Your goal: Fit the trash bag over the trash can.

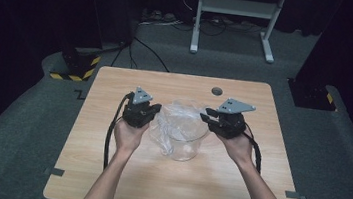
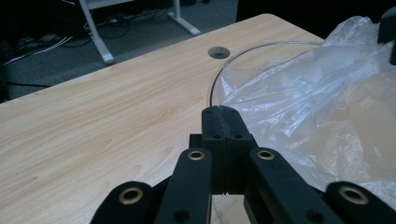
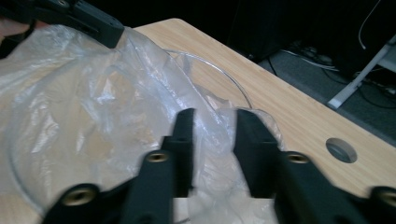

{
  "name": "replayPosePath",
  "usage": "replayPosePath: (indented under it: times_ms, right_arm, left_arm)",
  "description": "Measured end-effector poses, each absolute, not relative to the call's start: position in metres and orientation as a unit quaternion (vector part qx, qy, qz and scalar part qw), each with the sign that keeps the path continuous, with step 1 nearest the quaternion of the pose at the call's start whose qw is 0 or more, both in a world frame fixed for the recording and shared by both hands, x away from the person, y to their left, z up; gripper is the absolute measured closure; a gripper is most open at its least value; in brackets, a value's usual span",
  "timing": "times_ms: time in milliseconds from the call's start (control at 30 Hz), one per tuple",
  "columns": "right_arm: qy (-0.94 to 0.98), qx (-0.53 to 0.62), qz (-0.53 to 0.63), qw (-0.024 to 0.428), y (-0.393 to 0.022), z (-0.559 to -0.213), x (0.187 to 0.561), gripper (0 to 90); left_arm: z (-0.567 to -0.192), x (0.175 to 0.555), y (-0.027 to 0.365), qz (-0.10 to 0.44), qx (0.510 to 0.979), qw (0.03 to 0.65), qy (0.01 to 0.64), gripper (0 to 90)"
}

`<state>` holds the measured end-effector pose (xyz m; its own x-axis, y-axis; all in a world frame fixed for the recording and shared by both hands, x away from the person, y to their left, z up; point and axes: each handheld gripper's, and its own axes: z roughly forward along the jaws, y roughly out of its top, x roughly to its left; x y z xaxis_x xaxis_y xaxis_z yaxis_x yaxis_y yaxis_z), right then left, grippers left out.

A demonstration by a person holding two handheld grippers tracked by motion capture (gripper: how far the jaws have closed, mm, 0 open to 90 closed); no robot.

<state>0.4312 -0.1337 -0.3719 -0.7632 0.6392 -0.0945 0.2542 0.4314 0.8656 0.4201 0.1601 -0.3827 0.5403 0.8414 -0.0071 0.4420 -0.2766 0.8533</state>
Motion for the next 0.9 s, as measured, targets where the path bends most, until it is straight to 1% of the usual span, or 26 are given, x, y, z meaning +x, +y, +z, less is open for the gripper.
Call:
replayPosePath:
  times_ms: [67, 167, 233, 333, 500, 667, 900]
  right_arm:
    - [0.815, 0.274, 0.463, 0.214, -0.136, -0.371, 0.429, 55.7]
    - [0.811, 0.28, 0.467, 0.213, -0.139, -0.37, 0.431, 51.3]
    - [0.815, 0.284, 0.461, 0.204, -0.136, -0.371, 0.436, 49.6]
    - [0.828, 0.289, 0.448, 0.174, -0.128, -0.375, 0.447, 48.2]
    - [0.847, 0.283, 0.425, 0.148, -0.11, -0.383, 0.456, 50.6]
    - [0.858, 0.285, 0.412, 0.116, -0.105, -0.391, 0.463, 50.0]
    - [0.839, 0.282, 0.445, 0.135, -0.119, -0.38, 0.452, 45.9]
  left_arm:
    - [-0.383, 0.42, 0.16, 0.231, 0.765, 0.431, 0.42, 89.8]
    - [-0.383, 0.42, 0.159, 0.232, 0.765, 0.43, 0.419, 89.6]
    - [-0.383, 0.419, 0.159, 0.232, 0.766, 0.43, 0.419, 89.6]
    - [-0.382, 0.419, 0.159, 0.234, 0.766, 0.428, 0.419, 89.5]
    - [-0.382, 0.418, 0.16, 0.234, 0.768, 0.427, 0.417, 89.0]
    - [-0.381, 0.419, 0.159, 0.233, 0.766, 0.429, 0.418, 89.0]
    - [-0.381, 0.421, 0.161, 0.232, 0.761, 0.434, 0.423, 89.5]
